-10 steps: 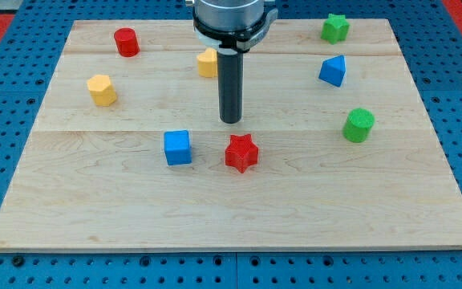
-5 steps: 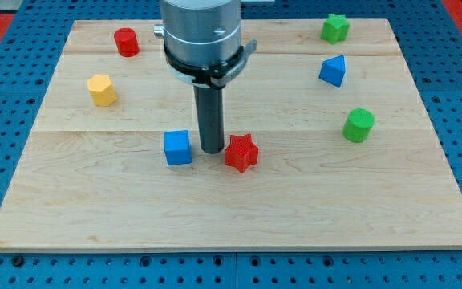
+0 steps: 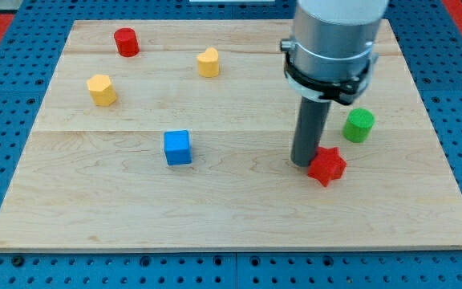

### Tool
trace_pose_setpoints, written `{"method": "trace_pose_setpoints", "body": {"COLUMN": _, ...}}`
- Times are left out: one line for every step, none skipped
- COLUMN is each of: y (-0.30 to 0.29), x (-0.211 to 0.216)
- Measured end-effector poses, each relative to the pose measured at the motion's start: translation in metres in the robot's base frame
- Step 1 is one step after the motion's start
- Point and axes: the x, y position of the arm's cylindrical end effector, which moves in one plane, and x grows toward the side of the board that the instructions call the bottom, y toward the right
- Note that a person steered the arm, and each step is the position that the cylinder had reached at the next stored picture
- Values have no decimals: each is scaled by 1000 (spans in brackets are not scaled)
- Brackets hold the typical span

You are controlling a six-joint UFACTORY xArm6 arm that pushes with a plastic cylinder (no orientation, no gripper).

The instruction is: Push the red star towards the bottom right of the board

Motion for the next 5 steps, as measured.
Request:
{"method": "trace_pose_setpoints", "body": {"y": 26, "x": 14}}
{"method": "trace_pose_setpoints", "body": {"y": 49, "x": 22}}
{"method": "trace_pose_setpoints", "body": {"y": 32, "x": 24}}
{"method": "trace_pose_setpoints", "body": {"y": 5, "x": 24}}
{"method": "trace_pose_setpoints", "body": {"y": -8, "x": 30}}
